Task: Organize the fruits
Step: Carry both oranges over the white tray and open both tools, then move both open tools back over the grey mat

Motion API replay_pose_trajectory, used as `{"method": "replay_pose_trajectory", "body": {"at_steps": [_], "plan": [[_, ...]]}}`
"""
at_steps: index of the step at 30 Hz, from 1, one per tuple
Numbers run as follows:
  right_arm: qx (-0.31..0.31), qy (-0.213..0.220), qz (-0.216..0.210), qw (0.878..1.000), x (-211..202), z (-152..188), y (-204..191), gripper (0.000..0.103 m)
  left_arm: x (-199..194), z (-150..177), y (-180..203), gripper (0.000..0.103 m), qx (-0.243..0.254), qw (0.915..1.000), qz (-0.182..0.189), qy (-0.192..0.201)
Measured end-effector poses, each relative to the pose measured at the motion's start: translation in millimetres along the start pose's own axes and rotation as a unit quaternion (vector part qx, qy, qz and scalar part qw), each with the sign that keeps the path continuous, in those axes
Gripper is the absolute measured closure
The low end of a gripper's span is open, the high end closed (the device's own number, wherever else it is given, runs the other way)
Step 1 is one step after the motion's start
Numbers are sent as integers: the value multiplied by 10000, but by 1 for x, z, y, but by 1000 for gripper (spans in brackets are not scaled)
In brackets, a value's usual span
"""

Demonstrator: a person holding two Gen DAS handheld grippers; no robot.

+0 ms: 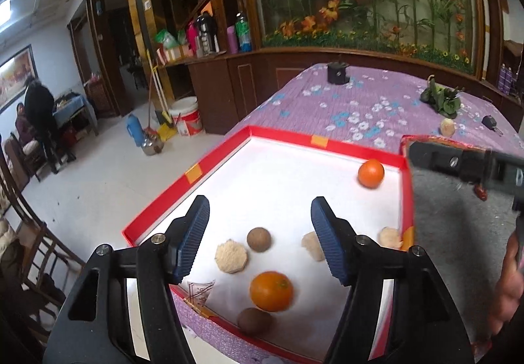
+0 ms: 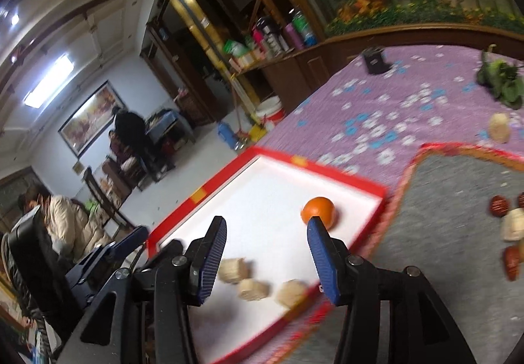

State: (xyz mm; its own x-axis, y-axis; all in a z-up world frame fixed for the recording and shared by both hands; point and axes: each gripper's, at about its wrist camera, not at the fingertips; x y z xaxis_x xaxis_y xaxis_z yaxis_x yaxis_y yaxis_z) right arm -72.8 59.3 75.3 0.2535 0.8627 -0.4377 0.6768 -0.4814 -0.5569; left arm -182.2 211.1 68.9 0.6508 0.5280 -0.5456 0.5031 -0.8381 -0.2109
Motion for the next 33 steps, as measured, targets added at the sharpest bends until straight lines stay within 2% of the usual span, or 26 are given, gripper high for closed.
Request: {"method": "replay_pose_trajectory", "body": {"at_steps": [7, 12, 15, 19, 21, 25, 27, 29, 33], "plan": [[265, 645, 709, 9950, -90, -10, 62, 53, -14, -3, 31, 38, 325, 9987, 389, 59], [645, 878, 1196, 9868, -157, -10, 118, 53, -24, -8, 77, 38, 704, 9931, 941, 21], [924, 777, 1300, 9841, -182, -7, 145, 53, -30, -11, 112, 38, 975, 9848, 1434, -89], [1137, 379, 1436, 9824, -179, -4, 165, 60, -39, -14, 156, 38, 1294, 9718, 1954, -261], [1208, 96, 1466, 9817, -164, -2, 172, 64, -41, -14, 170, 38, 1404, 9670, 2104, -321], [1230, -235, 1504, 9807, -142, 3, 183, 66, -41, -15, 191, 38, 1566, 9608, 2243, -448], [1147, -321, 1679, 9786, -131, 4, 187, 67, -38, -16, 200, 38, 1567, 9576, 2351, -558], [1096, -449, 1779, 9769, -121, 6, 193, 73, -35, -16, 211, 38, 1625, 9541, 2429, -660], [827, -454, 1907, 9771, -121, 8, 189, 74, -29, -15, 234, 38, 1733, 9489, 2518, -784]]}}
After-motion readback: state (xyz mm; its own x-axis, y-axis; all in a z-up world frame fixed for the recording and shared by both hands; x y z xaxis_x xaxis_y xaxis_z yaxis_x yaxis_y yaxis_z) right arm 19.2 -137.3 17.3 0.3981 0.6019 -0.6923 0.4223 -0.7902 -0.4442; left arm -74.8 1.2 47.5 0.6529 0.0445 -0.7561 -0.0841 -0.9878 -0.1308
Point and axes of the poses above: each gripper's, at about its wrist camera, not at the fingertips, and x roughly the way its jaws point, y to its right, z to its underside, and after that the axes turned 9 degrees about -z, right-handed
